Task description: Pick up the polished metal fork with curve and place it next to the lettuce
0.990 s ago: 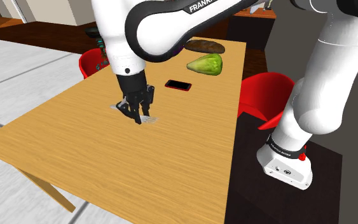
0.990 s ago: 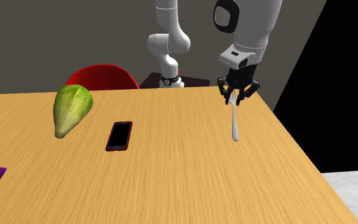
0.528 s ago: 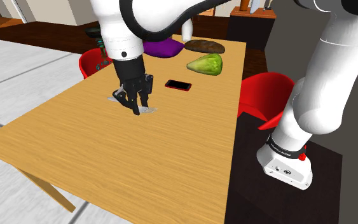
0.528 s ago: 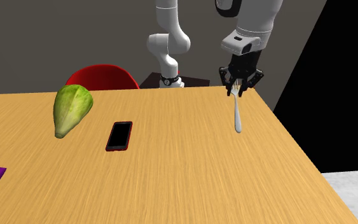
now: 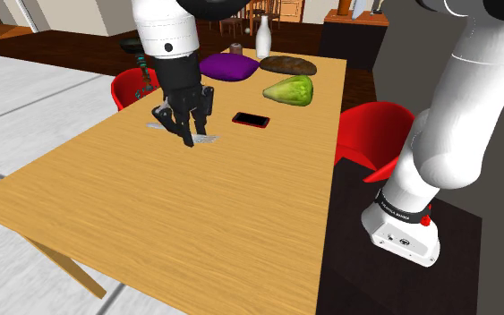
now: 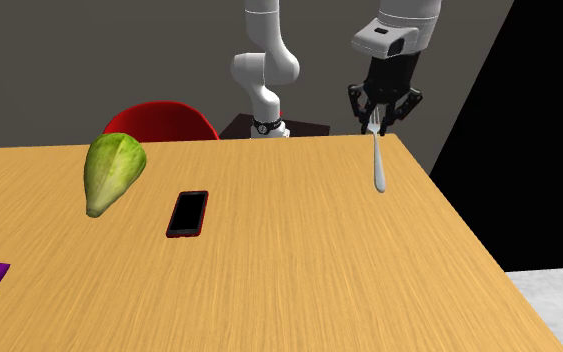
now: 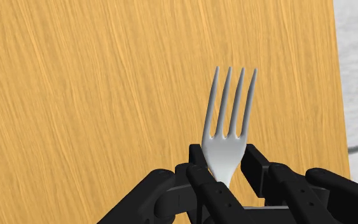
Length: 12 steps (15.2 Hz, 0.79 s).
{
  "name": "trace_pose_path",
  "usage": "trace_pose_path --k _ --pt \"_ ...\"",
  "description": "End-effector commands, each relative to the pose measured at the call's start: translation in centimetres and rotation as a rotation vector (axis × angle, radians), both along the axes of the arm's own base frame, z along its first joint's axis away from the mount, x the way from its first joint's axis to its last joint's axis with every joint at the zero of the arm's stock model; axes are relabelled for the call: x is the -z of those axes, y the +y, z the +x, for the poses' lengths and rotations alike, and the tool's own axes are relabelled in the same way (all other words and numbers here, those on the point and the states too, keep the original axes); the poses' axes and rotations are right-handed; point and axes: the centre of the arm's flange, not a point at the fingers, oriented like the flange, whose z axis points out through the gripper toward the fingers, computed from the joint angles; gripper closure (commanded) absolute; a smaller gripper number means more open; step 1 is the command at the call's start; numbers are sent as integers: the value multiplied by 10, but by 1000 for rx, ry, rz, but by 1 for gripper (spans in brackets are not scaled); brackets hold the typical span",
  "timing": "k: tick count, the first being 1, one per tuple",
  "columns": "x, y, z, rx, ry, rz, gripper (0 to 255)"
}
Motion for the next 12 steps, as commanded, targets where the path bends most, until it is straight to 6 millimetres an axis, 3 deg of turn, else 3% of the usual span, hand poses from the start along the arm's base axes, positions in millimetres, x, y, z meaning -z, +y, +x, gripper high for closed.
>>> trace_pose_path --k 1,12 --pt "-9 0 0 0 0 0 255" --pt "-9 -144 23 0 0 0 255"
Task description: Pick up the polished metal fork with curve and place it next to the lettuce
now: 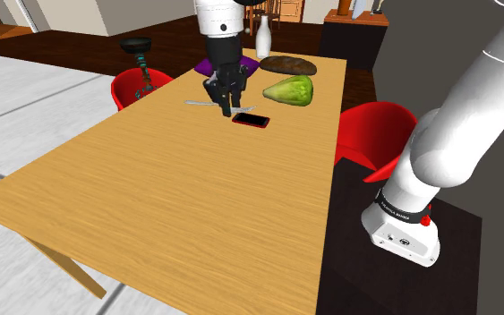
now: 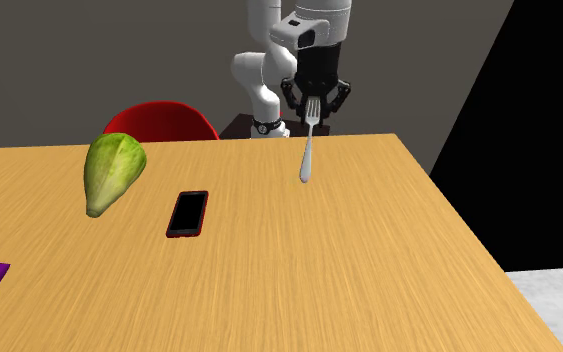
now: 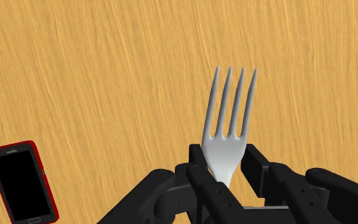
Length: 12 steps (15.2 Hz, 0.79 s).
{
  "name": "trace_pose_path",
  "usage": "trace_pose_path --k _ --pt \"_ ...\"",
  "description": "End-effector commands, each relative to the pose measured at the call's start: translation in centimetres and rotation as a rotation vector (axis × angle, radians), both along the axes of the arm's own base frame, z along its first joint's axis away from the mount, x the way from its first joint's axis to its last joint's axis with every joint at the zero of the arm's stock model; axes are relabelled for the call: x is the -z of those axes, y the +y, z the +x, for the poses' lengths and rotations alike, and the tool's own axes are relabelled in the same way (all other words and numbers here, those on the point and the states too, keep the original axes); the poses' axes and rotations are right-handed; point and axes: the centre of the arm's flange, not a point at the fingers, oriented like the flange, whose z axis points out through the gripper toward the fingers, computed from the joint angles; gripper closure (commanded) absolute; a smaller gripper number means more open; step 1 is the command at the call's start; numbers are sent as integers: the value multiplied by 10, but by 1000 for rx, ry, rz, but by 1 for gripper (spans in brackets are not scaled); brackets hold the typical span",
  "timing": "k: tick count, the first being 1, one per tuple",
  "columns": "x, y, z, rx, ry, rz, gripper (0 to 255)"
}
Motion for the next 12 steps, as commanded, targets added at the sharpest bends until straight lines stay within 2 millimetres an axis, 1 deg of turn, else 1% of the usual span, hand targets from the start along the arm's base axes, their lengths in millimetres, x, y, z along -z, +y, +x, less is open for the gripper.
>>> trace_pose_path --k 1,12 --pt "-2 -25 5 -2 0 0 255" --pt "-2 -169 27 -2 0 0 255"
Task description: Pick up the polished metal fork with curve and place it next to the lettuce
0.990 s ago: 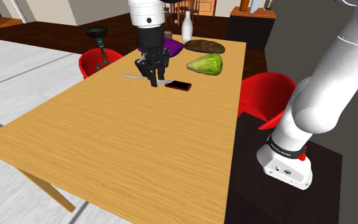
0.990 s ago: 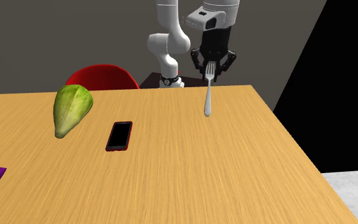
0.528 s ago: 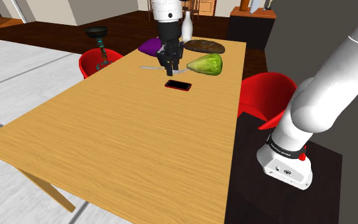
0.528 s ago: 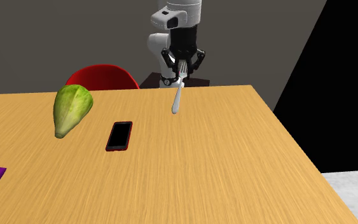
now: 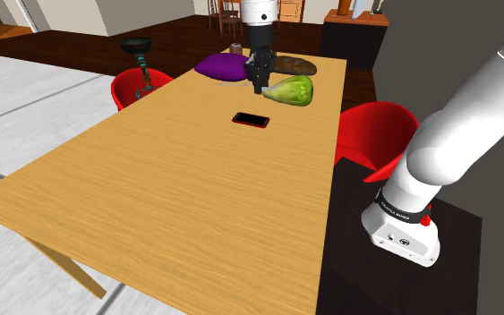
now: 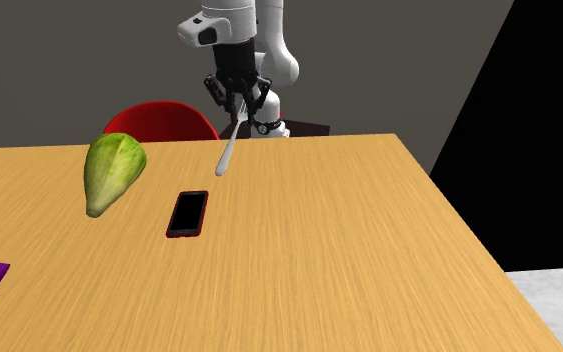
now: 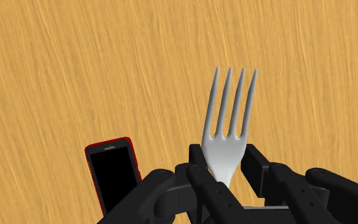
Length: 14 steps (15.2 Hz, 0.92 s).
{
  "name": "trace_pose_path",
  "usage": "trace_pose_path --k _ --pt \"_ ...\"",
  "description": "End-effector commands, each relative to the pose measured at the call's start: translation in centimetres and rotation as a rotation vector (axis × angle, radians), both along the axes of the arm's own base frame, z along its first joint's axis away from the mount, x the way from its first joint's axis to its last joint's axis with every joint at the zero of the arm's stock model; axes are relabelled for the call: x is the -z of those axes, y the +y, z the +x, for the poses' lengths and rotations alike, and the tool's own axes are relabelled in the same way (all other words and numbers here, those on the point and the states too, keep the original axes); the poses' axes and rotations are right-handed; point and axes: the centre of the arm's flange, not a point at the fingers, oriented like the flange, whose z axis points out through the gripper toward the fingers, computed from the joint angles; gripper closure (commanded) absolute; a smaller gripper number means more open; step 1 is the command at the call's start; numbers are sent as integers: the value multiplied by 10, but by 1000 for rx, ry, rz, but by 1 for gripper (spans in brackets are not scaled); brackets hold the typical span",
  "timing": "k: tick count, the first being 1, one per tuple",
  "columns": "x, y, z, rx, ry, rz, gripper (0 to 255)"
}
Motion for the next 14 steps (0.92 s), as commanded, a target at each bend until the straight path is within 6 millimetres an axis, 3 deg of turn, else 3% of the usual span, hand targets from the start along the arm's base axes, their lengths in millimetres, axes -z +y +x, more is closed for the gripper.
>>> trace_pose_path --k 1,14 --pt "-2 -28 3 -2 0 0 255" --pt "-3 -198 30 -2 0 0 255"
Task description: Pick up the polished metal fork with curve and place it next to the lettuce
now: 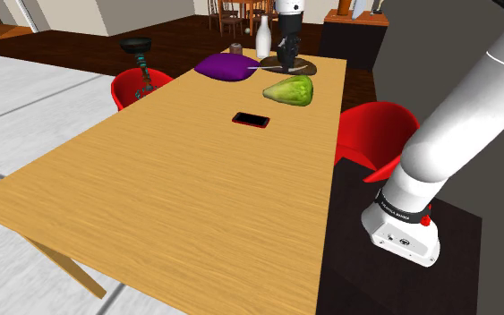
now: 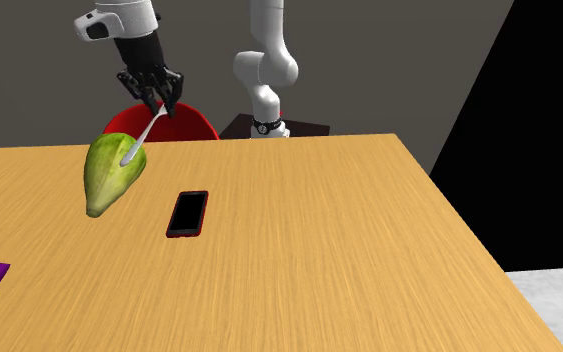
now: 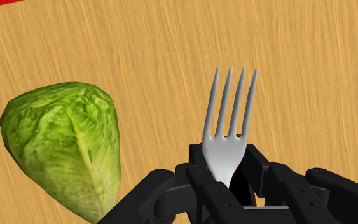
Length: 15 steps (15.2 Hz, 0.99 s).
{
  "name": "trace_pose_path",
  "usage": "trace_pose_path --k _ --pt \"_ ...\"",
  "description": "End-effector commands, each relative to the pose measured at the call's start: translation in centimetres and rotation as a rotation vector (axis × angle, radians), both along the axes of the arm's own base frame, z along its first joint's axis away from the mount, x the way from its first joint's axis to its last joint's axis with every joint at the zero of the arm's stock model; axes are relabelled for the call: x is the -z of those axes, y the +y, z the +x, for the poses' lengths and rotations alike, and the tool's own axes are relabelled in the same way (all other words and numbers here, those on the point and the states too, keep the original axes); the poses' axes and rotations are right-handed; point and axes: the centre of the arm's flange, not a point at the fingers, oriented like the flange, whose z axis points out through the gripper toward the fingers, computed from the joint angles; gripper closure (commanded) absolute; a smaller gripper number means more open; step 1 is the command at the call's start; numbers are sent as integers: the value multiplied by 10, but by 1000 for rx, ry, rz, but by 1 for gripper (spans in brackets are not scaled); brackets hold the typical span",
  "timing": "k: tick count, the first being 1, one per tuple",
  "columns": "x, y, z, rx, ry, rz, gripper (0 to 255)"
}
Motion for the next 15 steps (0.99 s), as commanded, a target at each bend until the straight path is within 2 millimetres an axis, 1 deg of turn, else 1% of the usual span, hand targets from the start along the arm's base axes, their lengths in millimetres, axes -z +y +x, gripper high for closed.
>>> trace_pose_path --k 1,15 --pt "1 -26 3 -1 0 0 255" --pt "1 -209 32 -1 0 0 255"
